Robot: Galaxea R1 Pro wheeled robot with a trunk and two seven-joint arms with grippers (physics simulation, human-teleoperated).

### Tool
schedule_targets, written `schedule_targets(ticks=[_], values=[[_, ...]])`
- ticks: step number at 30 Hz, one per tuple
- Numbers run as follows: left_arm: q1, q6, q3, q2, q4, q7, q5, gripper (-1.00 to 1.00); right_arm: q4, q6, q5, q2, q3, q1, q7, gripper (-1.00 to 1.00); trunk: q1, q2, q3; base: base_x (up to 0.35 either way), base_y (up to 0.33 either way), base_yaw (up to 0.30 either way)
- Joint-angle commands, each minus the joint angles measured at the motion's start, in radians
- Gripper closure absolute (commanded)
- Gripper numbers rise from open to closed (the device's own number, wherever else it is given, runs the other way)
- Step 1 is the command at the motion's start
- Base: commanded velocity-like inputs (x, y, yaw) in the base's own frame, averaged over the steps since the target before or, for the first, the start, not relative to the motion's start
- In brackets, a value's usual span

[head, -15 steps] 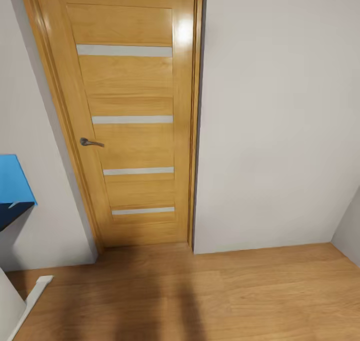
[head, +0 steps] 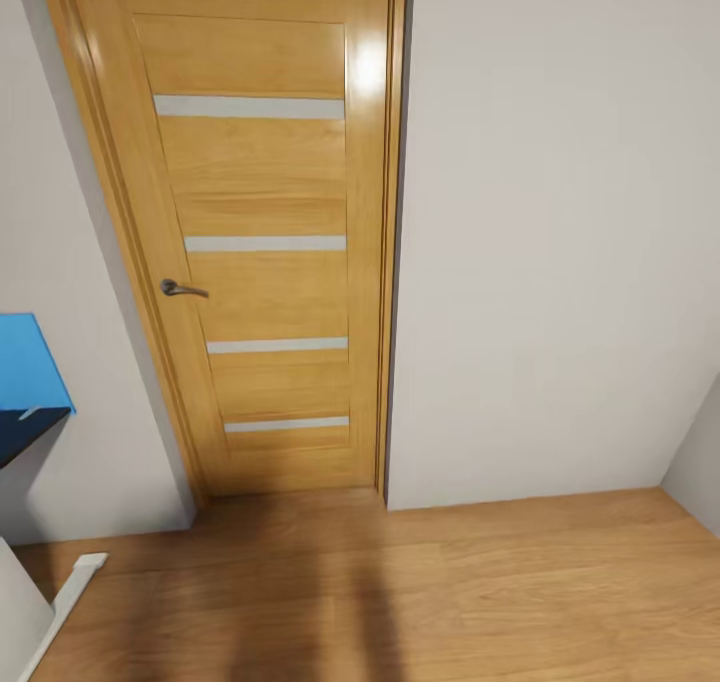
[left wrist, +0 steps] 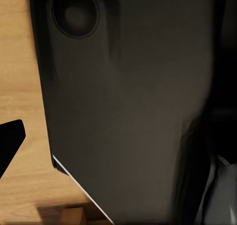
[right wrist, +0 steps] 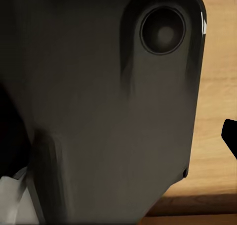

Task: In the bedroom, organize the workspace by keeping the computer under the desk, ensuring the monitor is on the desk, placing the keyboard on the desk next to the monitor, placing the mouse on the desk next to the keyboard, moving the folder from the swivel chair onto the desk next to the mouse, stacking the notebook on top of the folder with the pen on top of the notebook, and positioning the swivel chair next to the desk.

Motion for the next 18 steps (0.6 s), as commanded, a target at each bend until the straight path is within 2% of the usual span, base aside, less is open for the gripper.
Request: schedule_targets(ticks=[1,14,15,18], values=[[0.001,-0.001,0.0,0.0,-0.002,0.0,0.0,-1.0,0.0,-0.006,-0.001,0.0,-0.001,0.0,0.001,-1.0,-0.004,0.007,0.002,0.0,0.0,0.0],[0.002,0.0,0.001,0.001,-0.003,0.001,0.001,-1.0,0.003,-0.079,0.011,-0.002,0.008,0.0,0.001,-1.0,-0.054,0.098,0.043,0.0,0.0,0.0],[0.002,0.001,0.003,0.023,-0.058,0.002,0.013,-1.0,0.002,-0.259,0.006,-0.002,0.007,0.0,0.0,-1.0,-0.058,0.105,0.046,0.0,0.0,0.0],[0.002,0.001,0.003,0.025,-0.075,0.002,0.015,-1.0,-0.006,-0.315,0.006,0.0,0.007,0.0,-0.001,-1.0,-0.069,0.126,0.056,0.0,0.0,0.013]])
